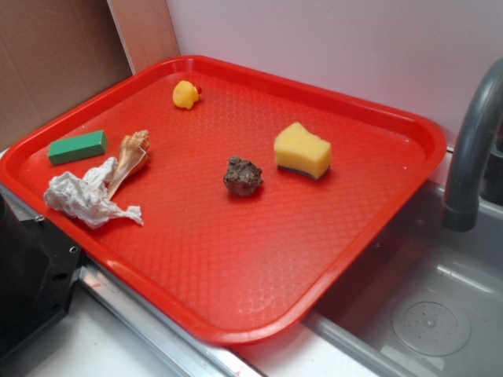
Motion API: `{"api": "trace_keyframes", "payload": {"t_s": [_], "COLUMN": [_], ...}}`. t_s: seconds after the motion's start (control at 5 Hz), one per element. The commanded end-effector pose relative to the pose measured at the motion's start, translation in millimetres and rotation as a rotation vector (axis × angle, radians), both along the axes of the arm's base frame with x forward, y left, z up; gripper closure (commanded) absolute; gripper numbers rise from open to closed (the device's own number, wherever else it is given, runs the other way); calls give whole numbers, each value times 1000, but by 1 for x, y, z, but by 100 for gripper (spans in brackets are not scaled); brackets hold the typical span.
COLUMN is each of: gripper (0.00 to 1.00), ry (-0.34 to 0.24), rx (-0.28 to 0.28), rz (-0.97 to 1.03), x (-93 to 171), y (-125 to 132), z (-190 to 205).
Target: Grab the green block.
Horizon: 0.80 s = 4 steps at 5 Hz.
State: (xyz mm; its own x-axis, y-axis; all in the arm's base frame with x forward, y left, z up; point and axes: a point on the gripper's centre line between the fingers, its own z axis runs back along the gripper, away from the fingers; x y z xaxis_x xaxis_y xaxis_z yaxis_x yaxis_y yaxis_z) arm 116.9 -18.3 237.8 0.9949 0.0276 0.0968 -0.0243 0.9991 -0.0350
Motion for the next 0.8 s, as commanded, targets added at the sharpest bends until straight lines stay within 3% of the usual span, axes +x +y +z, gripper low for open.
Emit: {"api": "trace_keyframes", "payload": {"t_s": [0.0,0.2,0.4,0.6], "gripper": [0,0,0,0], "ry": [0,-61,-66,-18], "rx": [0,105,79,79], "rz": [0,-156,-212,-331], "x": [0,32,50,57], "y": [0,30,56,88], "z": [0,-50,-73,-89]}}
